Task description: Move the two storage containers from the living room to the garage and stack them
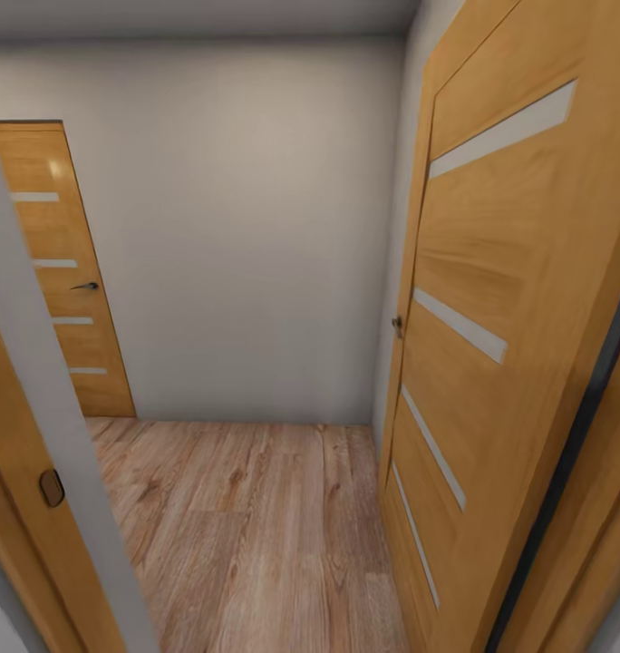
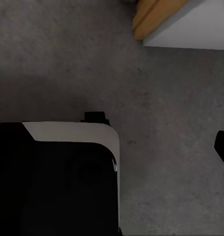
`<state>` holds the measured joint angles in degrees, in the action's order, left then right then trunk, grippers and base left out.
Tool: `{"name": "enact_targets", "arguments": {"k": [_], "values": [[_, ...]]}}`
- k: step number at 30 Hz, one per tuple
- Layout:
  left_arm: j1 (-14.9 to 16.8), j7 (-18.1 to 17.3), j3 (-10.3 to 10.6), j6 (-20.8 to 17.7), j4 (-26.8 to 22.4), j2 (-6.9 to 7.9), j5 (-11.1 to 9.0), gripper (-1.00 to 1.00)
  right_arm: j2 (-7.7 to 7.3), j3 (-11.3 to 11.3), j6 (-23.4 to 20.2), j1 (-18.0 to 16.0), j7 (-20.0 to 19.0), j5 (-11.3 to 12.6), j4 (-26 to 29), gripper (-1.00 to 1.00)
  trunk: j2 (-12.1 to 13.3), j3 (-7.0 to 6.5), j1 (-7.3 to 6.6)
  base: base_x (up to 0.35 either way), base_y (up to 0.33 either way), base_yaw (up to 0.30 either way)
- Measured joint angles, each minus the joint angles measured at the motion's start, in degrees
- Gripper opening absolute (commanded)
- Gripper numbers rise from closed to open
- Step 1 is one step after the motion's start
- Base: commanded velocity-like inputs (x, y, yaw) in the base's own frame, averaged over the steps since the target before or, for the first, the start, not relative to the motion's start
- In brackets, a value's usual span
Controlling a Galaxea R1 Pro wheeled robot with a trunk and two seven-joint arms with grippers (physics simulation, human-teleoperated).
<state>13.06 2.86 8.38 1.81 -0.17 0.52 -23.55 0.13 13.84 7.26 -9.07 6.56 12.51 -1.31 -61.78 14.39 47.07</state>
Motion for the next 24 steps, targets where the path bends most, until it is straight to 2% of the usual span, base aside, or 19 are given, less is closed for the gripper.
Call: {"name": "enact_targets", "arguments": {"k": [16,24], "values": [[0.0,0.0,0.0,0.0,0.0,0.03,0.0,1.0,0.37,-0.1,-0.1,0.0,-0.1,-0.3,0.0,1.0,0.0,0.0,-0.02,0.307,0.0,0.002],[0.0,0.0,0.0,0.0,0.0,0.05,-0.2,1.0,0.12,0.0,-0.1,0.0,0.0,-0.3,0.0,1.0,0.0,0.0,0.02,0.05,0.0,0.218]]}}
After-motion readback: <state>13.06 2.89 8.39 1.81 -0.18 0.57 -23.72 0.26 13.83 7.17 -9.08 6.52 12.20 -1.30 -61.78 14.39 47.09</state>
